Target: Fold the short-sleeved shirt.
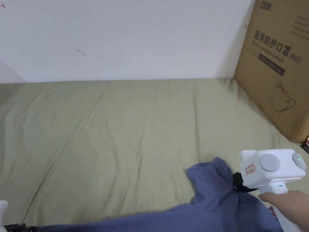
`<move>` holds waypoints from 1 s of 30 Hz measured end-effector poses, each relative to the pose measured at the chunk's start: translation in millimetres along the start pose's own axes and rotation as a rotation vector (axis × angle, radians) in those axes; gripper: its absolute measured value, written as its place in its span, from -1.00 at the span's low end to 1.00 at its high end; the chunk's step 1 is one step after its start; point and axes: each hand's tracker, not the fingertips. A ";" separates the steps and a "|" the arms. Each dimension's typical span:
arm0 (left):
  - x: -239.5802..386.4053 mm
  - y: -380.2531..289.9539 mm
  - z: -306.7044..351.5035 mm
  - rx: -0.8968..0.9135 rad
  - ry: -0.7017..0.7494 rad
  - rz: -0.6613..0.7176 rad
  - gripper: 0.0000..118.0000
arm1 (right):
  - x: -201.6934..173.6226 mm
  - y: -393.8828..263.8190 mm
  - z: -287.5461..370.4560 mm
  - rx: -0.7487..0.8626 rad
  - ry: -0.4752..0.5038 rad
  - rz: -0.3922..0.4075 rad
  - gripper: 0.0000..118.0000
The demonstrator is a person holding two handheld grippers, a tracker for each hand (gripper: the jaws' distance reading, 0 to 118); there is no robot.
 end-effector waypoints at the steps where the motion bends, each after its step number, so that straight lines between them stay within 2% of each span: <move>1: -3.0 0.1 -3.6 -0.017 -0.014 0.031 -0.95 | 1.3 -15.4 -2.6 0.009 0.007 0.010 -1.00; 3: -10.5 1.7 -10.7 -0.032 -0.087 0.147 -0.95 | 5.9 -25.4 8.5 0.058 0.065 -0.003 -1.00; 5: -16.1 4.5 -11.9 -0.005 -0.108 0.211 -0.95 | 18.8 -2.9 43.3 0.184 0.082 -0.084 -1.00; 7: -17.3 12.3 -9.4 0.033 -0.076 0.183 -0.95 | 24.1 -8.3 70.4 0.315 0.104 -0.154 -1.00; 8: -17.0 17.2 -6.7 0.062 -0.074 0.168 -0.95 | 13.6 -8.1 101.9 0.366 0.119 -0.176 -1.00; 11: -14.3 30.7 5.3 0.167 -0.083 0.133 -0.95 | 13.1 -23.3 139.6 0.470 0.099 -0.228 -1.00; 13: -13.6 38.9 12.6 0.179 -0.115 0.130 -0.95 | 18.0 -33.3 157.9 0.484 0.117 -0.246 -1.00; 18: -7.8 34.4 28.4 0.141 -0.139 0.078 -0.95 | 29.9 -90.4 188.8 0.428 0.137 -0.252 -1.00; 21: -9.3 15.1 42.1 0.053 -0.145 0.043 -0.95 | 37.8 -144.0 199.8 0.300 0.155 -0.253 -1.00; 23: -14.2 -5.5 57.6 -0.040 -0.178 0.086 -0.95 | 43.1 -185.8 207.9 0.191 0.150 -0.215 -1.00; 26: -19.1 -35.5 69.7 -0.082 -0.165 0.041 -0.95 | 48.3 -227.6 203.1 0.072 0.127 -0.167 -1.00; 30: -16.2 -66.7 47.0 -0.296 -0.127 0.009 -0.95 | 45.2 -252.6 169.3 -0.013 0.088 -0.128 -1.00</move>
